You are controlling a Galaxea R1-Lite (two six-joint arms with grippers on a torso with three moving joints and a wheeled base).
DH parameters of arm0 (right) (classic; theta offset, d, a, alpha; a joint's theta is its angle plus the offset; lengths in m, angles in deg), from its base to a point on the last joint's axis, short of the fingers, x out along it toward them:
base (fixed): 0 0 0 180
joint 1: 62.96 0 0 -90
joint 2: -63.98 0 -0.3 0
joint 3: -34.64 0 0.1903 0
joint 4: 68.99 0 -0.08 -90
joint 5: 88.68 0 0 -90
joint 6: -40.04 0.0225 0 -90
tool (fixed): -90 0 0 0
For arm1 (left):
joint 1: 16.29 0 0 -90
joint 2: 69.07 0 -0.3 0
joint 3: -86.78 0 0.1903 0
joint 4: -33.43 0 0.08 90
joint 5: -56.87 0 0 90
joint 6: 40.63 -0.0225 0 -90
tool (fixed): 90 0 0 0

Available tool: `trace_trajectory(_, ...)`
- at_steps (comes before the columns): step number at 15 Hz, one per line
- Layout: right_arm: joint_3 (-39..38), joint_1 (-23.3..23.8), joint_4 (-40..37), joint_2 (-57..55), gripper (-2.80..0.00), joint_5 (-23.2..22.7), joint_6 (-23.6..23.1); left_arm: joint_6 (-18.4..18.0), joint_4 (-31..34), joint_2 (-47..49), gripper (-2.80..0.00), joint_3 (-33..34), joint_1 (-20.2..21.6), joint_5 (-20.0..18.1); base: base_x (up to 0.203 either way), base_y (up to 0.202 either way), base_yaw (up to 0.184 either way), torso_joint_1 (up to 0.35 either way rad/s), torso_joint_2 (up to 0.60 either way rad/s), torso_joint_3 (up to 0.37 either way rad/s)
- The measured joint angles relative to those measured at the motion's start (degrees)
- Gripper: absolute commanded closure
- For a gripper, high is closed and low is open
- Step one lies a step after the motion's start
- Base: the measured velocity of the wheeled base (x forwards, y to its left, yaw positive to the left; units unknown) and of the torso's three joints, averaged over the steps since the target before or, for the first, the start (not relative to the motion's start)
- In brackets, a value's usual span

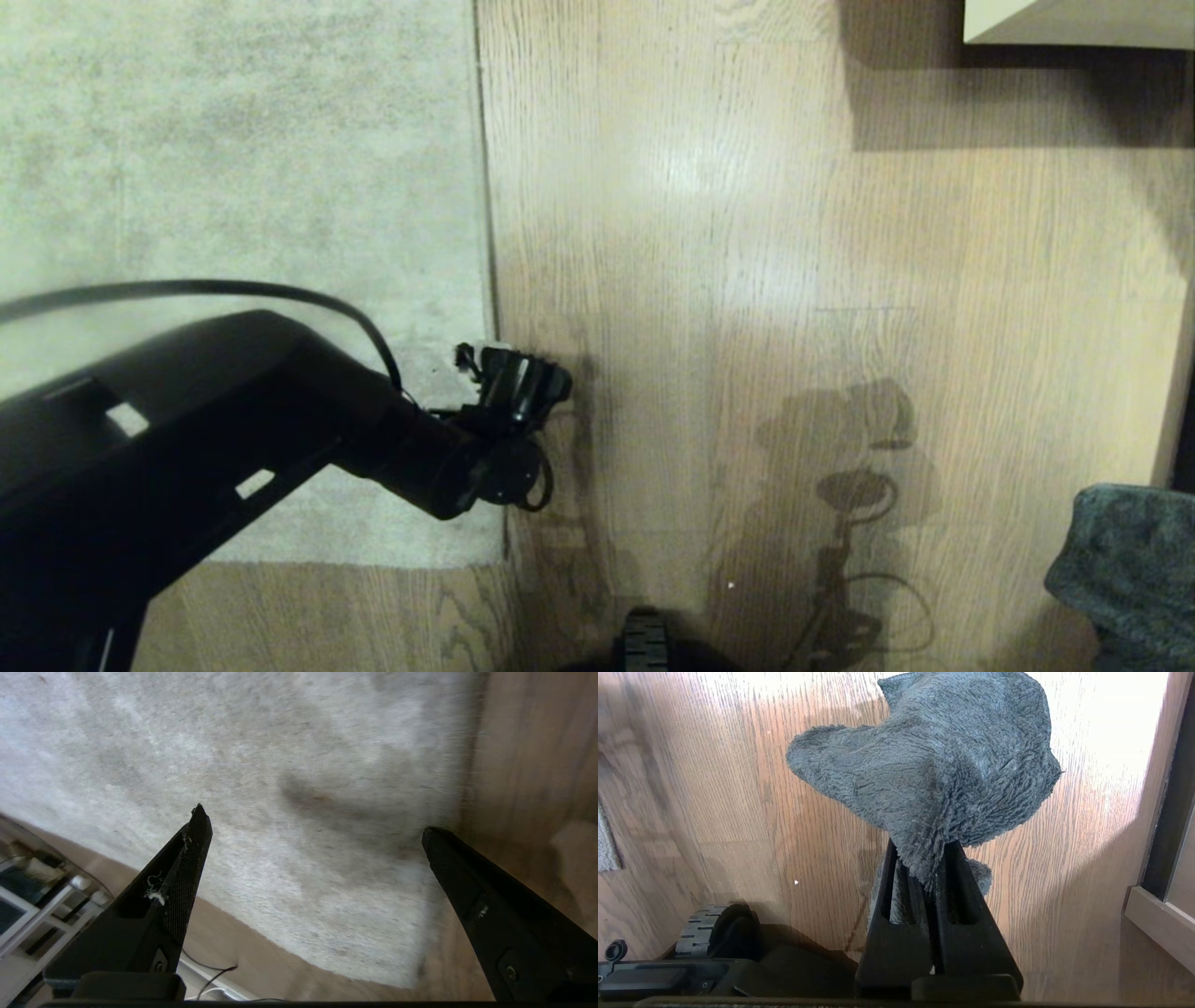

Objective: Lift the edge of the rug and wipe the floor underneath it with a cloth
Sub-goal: Lift up the carpet

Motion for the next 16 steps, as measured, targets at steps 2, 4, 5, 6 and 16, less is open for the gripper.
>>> trace_trajectory(2, 0.02, 0.12, 0.09, 0.00, 0.00, -0.02, -0.02, 0.82, -1.22, -1.03, -2.80, 0.29, -0.80, -2.99, 0.000, 0.000, 0.000, 0.016, 0.00, -0.003)
trace_trajectory(4, 0.00, 0.04, -0.03, 0.00, 0.00, -0.02, 0.00, 1.38, 3.37, -2.77, -2.80, 2.39, 0.16, -1.86, 0.000, 0.000, 0.000, 0.000, 0.00, 0.000)
trace_trajectory(5, 0.02, 0.07, 0.10, 0.00, 0.00, -0.05, -0.01, 1.40, 4.31, -3.63, -2.80, 3.36, -0.05, -1.69, 0.000, 0.000, 0.000, 0.000, 0.00, 0.000)
trace_trajectory(6, 0.00, -0.02, -0.10, 0.00, 0.00, 0.00, 0.00, 1.38, 4.83, -4.49, -2.80, 4.45, -0.10, -1.38, 0.000, 0.000, 0.000, 0.000, 0.00, 0.000)
trace_trajectory(16, 0.00, 0.00, 0.02, 0.00, 0.00, -0.02, -0.04, 0.95, -0.79, -4.15, -2.80, 11.24, 1.80, -0.61, 0.000, 0.000, 0.000, 0.000, 0.00, 0.000)
